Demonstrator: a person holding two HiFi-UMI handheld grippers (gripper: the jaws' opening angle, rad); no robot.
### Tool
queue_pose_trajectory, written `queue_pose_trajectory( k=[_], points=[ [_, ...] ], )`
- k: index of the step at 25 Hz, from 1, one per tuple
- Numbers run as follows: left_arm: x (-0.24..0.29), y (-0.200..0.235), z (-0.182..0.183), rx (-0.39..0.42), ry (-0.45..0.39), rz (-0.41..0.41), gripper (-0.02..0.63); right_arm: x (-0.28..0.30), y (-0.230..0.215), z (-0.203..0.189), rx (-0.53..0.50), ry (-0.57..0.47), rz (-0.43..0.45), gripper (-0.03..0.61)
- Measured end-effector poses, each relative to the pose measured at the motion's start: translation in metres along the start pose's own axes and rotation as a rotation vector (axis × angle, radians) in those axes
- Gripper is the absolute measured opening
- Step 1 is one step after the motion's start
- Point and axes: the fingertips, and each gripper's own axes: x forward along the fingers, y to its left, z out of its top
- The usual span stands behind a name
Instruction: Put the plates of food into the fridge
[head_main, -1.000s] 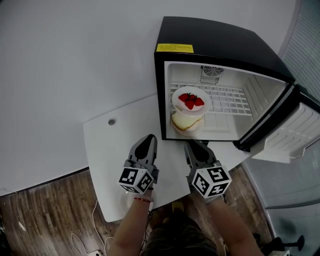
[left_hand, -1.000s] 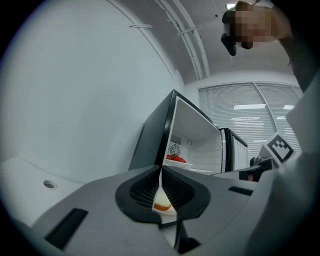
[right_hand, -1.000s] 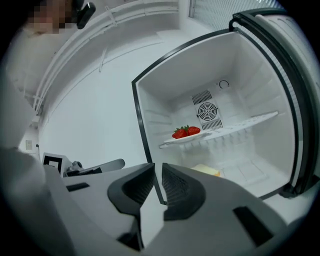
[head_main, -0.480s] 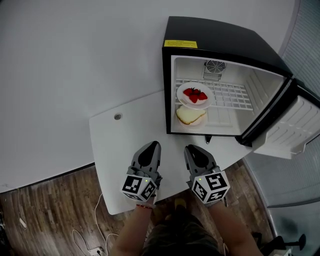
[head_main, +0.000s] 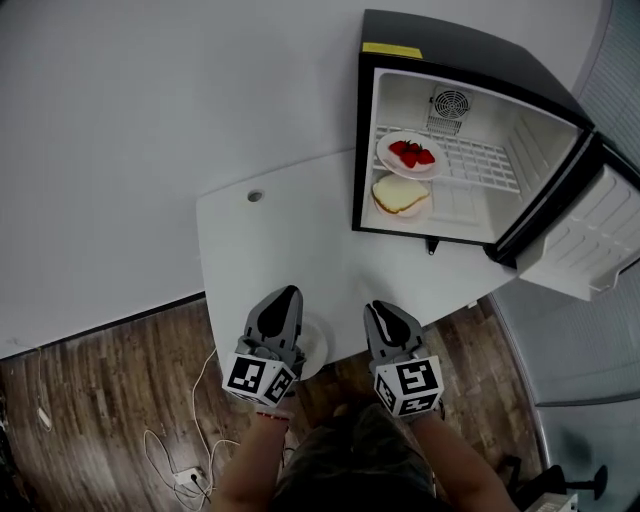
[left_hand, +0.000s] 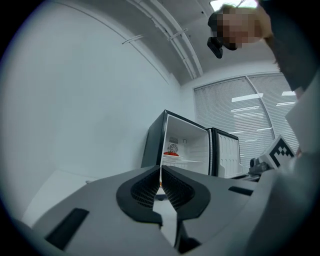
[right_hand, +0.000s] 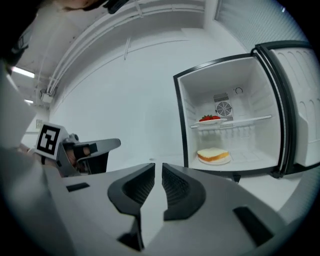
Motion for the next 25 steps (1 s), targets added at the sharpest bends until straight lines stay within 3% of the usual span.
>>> queue_pose_trajectory(
  k=[3, 11, 22, 25],
  points=[
    [-0.037, 0.01, 0.005, -0.001, -0.002, 0.073, 0.015, -0.01, 0.023, -0.027, -0.01, 0.057, 0.018, 0.046],
    [-0.123, 0.026, -0.005, -0.009, -0.002, 0.227, 0.015, -0.029, 0.078, -0.084, 0.116, 0.196, 0.102, 0.048],
    [-0.168, -0.003, -0.063, -0.024, 0.034, 0.221, 0.015, -0.044, 0.136, -0.158, 0.399, 0.401, 0.151, 0.052],
    [-0.17, -0.009, -0.075, -0.02, 0.054, 0.211, 0.015, -0.041, 0.145, -0.171, 0.53, 0.428, 0.149, 0.084]
  ],
)
